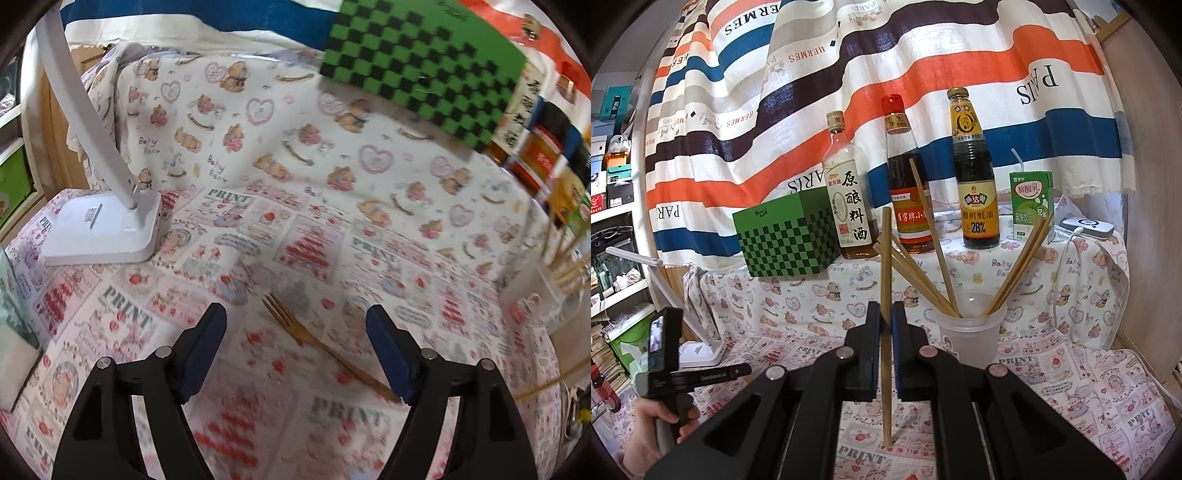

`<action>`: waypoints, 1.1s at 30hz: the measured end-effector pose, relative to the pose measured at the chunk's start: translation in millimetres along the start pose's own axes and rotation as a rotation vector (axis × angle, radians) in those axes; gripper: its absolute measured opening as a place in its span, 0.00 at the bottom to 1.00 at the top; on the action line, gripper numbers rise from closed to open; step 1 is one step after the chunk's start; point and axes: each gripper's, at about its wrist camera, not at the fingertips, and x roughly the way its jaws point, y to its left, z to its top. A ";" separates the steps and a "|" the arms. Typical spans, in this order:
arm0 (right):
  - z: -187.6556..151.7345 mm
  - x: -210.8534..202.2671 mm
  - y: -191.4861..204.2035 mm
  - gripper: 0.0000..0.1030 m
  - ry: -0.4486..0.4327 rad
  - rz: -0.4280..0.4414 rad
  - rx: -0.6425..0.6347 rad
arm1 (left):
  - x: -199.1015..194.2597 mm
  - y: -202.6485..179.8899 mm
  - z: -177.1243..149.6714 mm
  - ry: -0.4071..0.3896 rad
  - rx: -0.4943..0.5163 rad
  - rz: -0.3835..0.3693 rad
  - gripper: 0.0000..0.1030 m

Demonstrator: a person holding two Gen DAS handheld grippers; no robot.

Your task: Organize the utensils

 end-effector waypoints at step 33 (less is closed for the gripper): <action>-1.3 5.0 -4.7 0.05 0.023 0.003 0.016 | 34.3 12.0 19.5 0.071 -0.072 -0.188 0.02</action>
